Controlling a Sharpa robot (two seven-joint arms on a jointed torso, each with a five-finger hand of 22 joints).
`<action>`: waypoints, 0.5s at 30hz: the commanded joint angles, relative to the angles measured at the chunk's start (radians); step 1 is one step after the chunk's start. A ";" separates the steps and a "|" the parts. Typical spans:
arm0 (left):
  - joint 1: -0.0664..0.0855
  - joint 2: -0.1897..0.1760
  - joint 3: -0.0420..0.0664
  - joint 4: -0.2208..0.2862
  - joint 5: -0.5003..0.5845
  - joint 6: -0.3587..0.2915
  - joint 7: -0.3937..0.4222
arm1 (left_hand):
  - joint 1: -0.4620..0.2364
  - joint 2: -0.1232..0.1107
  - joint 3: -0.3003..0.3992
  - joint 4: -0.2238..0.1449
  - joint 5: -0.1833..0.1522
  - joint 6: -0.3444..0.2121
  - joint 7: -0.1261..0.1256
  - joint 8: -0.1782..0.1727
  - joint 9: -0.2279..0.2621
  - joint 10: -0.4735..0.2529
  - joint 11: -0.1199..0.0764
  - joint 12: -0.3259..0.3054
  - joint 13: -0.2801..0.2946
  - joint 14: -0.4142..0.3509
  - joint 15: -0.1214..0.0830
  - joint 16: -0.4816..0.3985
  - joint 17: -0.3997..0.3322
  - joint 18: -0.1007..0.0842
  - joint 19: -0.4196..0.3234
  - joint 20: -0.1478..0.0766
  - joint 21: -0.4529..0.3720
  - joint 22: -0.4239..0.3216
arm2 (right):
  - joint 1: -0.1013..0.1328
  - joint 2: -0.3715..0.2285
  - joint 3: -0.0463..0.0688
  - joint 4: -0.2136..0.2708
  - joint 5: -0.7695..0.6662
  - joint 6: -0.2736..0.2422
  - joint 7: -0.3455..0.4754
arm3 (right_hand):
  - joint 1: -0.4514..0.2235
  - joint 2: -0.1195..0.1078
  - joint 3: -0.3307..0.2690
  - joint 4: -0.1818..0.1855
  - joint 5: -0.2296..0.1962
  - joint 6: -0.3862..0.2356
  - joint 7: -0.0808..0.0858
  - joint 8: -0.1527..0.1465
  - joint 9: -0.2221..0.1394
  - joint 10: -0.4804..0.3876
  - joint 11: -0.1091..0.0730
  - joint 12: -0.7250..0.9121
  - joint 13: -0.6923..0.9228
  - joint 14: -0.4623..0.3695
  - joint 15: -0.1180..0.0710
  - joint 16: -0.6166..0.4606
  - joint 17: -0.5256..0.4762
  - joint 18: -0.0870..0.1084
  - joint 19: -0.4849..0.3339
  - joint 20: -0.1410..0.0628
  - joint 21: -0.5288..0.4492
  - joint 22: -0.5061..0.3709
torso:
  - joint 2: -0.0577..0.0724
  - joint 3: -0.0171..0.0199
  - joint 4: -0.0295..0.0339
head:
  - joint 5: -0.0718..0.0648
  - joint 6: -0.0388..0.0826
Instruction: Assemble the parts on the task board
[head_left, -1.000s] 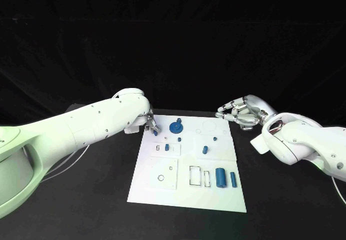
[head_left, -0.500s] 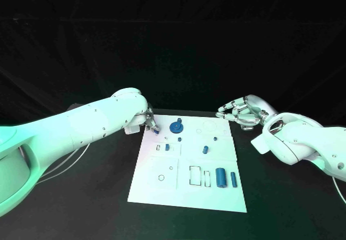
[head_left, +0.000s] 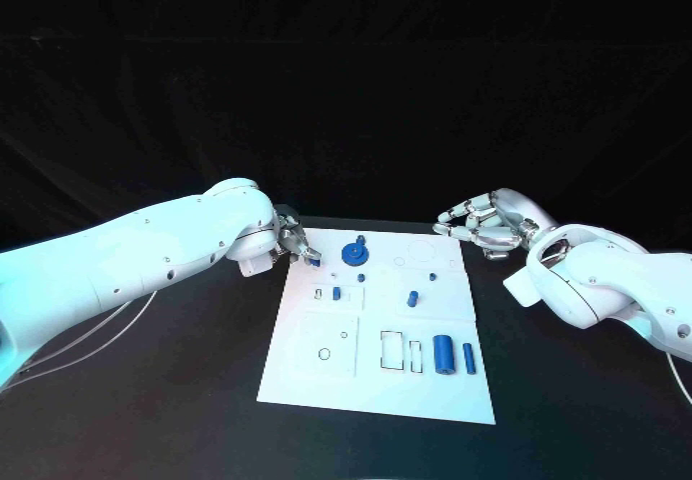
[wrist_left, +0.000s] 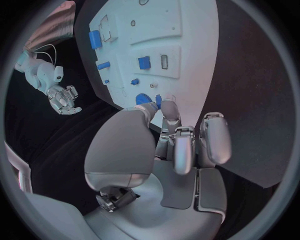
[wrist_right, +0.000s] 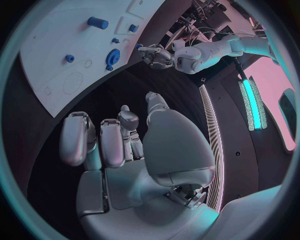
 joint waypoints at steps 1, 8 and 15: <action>-0.003 -0.028 -0.002 0.053 0.055 -0.062 0.019 | -0.004 -0.010 0.171 -0.157 -0.001 0.000 -0.009 0.010 0.002 0.011 -0.001 0.009 0.004 0.096 0.000 0.005 0.232 -0.010 0.007 0.002 0.007 0.005 | -0.001 -0.002 0.000 0.002 -0.009 0.006 0.003 | 0.000 0.009 -0.006 -0.001 0.007 0.005 0.005 0.006 -0.002 0.000 -0.003 0.007 0.001 0.032 -0.005 -0.001 0.001 0.013 0.001 -0.004 0.000 0.080 | 0.001 -0.0002 0.0005 | 0.000 -0.003; -0.033 -0.098 -0.007 0.159 -0.067 -0.105 0.055 | -0.022 -0.042 0.228 -0.178 -0.002 0.004 -0.012 0.026 0.011 0.027 -0.004 0.024 0.024 0.096 -0.003 0.005 0.232 -0.013 0.014 0.000 0.013 0.017 | -0.001 -0.004 0.000 0.005 -0.009 0.006 0.004 | 0.000 0.009 -0.006 -0.001 0.007 0.005 0.005 0.006 -0.002 0.000 -0.003 0.007 0.001 0.032 -0.005 -0.001 0.001 0.013 0.001 -0.004 0.000 0.080 | 0.000 0.0003 0.0009 | -0.001 -0.005; -0.064 -0.117 -0.012 0.210 -0.172 -0.140 0.030 | -0.031 -0.055 0.246 -0.185 -0.003 0.009 -0.015 0.033 0.015 0.039 -0.007 0.035 0.037 0.096 -0.005 0.006 0.233 -0.015 0.021 -0.002 0.020 0.027 | -0.002 -0.003 0.000 0.004 -0.009 0.006 0.004 | 0.000 0.009 -0.006 -0.001 0.007 0.005 0.005 0.006 -0.002 0.000 -0.003 0.007 0.001 0.032 -0.005 -0.001 0.001 0.013 0.001 -0.004 0.000 0.080 | 0.000 -0.0020 0.0037 | -0.001 -0.006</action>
